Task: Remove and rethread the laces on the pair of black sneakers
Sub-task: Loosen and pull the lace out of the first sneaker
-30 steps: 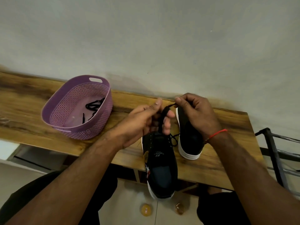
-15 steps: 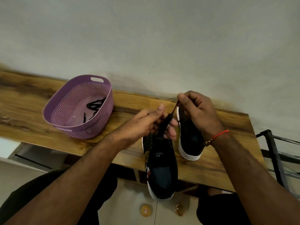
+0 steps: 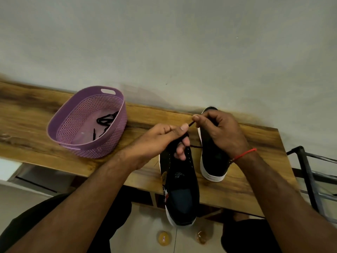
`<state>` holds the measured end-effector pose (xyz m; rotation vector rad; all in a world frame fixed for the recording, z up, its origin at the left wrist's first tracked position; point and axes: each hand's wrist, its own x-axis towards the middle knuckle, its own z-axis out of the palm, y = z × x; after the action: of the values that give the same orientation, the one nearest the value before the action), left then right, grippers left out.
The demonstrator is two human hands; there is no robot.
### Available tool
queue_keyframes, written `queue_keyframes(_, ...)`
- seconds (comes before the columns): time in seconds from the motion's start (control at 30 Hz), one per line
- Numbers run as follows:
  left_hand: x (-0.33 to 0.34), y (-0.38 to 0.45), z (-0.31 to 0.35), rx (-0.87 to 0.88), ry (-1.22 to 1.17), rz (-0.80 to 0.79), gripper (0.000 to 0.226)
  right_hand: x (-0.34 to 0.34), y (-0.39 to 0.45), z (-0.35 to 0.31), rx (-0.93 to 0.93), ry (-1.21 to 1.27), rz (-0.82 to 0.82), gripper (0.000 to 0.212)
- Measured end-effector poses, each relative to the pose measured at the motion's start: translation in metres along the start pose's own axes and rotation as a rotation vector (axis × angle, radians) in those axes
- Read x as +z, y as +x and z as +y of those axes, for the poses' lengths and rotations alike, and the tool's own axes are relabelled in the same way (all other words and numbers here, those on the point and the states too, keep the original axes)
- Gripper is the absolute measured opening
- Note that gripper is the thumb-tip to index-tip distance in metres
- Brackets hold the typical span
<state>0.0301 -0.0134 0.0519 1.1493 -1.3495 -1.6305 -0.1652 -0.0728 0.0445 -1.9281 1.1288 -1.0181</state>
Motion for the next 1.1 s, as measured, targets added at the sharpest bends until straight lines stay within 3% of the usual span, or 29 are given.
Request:
queue_keyframes(0.07, -0.001, 0.001, 0.002, 0.047, -0.369, -0.002, 0.039, 0.002, 0.0, 0.006, 0.011, -0.081, -0.012, 0.023)
queue_keyframes(0.13, -0.003, 0.007, 0.0, 0.176, -0.615, 0.061, 0.046, 0.009, -0.005, 0.011, -0.044, -0.28, -0.209, 0.019)
queue_keyframes(0.2, -0.005, 0.012, -0.006, 0.268, -0.553, 0.145, 0.049, 0.019, -0.011, 0.006, -0.094, -0.358, -0.442, 0.019)
queue_keyframes(0.27, -0.005, 0.014, -0.012, 0.267, -0.249, 0.237, 0.043, 0.024, -0.013, -0.005, -0.138, -0.278, -0.526, 0.021)
queue_keyframes(0.37, -0.005, 0.011, -0.018, 0.183, 0.215, 0.235, 0.041, 0.015, -0.008, -0.019, -0.136, -0.071, -0.322, 0.02)
queue_keyframes(0.43, 0.002, 0.008, -0.015, 0.08, 0.181, 0.127, 0.052, 0.003, -0.002, -0.015, -0.099, -0.053, -0.139, 0.018)
queue_keyframes(0.5, 0.005, 0.005, -0.009, 0.024, -0.029, 0.056, 0.055, -0.001, 0.0, -0.006, -0.054, -0.13, -0.068, 0.018)
queue_keyframes(0.57, 0.005, 0.005, -0.006, 0.058, -0.336, 0.064, 0.05, 0.002, -0.003, 0.004, 0.016, -0.264, -0.159, 0.02)
queue_keyframes(0.63, 0.002, 0.011, -0.008, 0.184, -0.523, 0.111, 0.051, 0.01, -0.009, 0.006, 0.057, -0.404, -0.385, 0.024)
queue_keyframes(0.7, 0.001, 0.015, -0.014, 0.258, -0.399, 0.19, 0.044, 0.021, -0.014, 0.001, 0.023, -0.388, -0.554, 0.027)
queue_keyframes(0.73, 0.001, 0.015, -0.017, 0.257, -0.244, 0.221, 0.038, 0.023, -0.014, -0.002, -0.018, -0.355, -0.563, 0.026)
queue_keyframes(0.83, 0.003, 0.013, -0.025, 0.218, 0.283, 0.245, 0.033, 0.018, -0.011, -0.007, -0.1, -0.285, -0.38, 0.015)
queue_keyframes(0.97, 0.008, 0.009, -0.029, 0.231, 0.676, 0.342, 0.044, 0.016, -0.012, -0.002, -0.073, -0.329, -0.226, 0.026)
queue_keyframes(1.03, 0.01, 0.008, -0.028, 0.198, 0.64, 0.307, 0.045, 0.022, -0.013, 0.0, -0.039, -0.272, -0.171, 0.024)
queue_keyframes(1.1, 0.007, 0.009, -0.025, 0.045, 0.275, 0.19, 0.038, 0.026, -0.012, 0.001, 0.039, -0.143, -0.14, 0.02)
